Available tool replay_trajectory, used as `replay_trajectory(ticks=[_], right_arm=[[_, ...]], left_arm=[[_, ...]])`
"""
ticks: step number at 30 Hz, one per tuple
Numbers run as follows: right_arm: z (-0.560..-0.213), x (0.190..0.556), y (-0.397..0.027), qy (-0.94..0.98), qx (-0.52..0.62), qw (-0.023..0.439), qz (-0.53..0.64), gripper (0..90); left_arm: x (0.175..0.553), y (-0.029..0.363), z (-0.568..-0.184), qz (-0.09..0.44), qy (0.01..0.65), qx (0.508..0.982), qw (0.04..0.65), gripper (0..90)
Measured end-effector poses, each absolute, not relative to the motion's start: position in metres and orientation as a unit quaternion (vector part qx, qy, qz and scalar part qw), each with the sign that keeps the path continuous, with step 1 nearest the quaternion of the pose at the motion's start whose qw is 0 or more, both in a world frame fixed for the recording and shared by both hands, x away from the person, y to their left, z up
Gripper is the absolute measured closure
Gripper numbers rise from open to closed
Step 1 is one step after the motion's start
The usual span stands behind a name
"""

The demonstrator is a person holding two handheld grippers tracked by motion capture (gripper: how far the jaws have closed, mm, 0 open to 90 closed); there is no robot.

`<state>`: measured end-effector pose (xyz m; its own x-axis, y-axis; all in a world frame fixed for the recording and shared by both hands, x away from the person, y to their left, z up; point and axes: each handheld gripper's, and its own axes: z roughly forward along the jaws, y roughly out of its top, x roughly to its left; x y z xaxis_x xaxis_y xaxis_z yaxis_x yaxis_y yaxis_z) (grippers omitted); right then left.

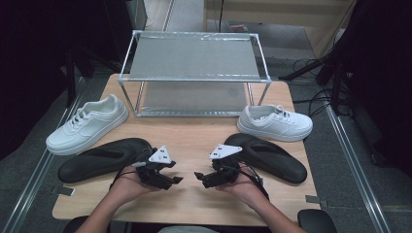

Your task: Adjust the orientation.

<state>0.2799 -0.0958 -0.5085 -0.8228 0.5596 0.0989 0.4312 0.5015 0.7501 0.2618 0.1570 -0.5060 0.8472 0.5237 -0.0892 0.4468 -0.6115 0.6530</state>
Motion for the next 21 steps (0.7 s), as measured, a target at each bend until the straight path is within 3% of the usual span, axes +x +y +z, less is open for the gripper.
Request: replay_trajectory(ticks=[14,21], right_arm=[[-0.498,0.285,-0.108,0.852,0.293,0.103,0.421,14.4],[-0.496,0.285,-0.111,0.854,0.283,0.103,0.425,27.4]], left_arm=[[0.271,0.167,-0.507,0.051,0.285,0.887,0.360,36.2],[0.270,0.169,-0.506,0.055,0.287,0.885,0.361,35.6]])
